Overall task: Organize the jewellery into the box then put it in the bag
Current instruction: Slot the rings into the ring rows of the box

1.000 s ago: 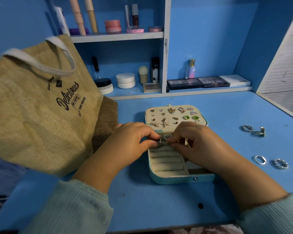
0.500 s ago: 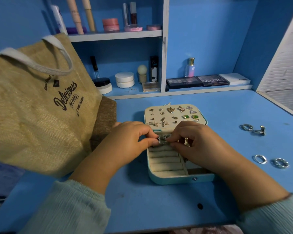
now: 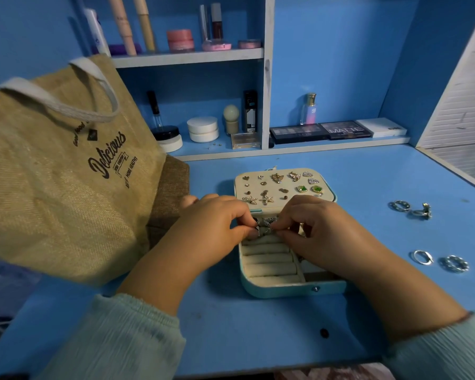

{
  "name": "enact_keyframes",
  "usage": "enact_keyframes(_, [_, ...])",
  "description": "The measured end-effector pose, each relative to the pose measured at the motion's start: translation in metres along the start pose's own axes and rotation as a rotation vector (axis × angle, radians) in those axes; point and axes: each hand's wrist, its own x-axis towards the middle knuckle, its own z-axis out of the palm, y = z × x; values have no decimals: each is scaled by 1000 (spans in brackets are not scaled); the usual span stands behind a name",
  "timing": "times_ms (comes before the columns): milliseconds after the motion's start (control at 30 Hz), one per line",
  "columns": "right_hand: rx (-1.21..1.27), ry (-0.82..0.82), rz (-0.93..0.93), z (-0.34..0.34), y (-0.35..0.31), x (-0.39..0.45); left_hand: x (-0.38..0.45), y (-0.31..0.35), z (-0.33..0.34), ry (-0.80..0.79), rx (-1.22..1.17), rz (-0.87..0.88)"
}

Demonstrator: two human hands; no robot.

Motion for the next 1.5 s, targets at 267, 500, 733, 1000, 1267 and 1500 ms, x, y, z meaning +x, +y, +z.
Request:
enact_keyframes(267, [2,3,22,0,-1,0,-4,-9,2,11,-76,19])
enact_keyframes(500, [13,-8,23,-1,0,0,-6,-13,2,11,-55,41])
enact_keyframes(733, [0,-11,21,-2,0,0,-5,-11,3,41,-86,36])
enact_keyframes(1000, [10,-18,5,-3,-2,0,-6,-5,3,81,-33,112])
enact_keyframes(1267, [13,-17,10,-2,-2,0,-7,-7,7,189,42,185])
enact_keyframes(1500, [7,-12,26,-1,-2,0,-9,-5,3,45,30,62])
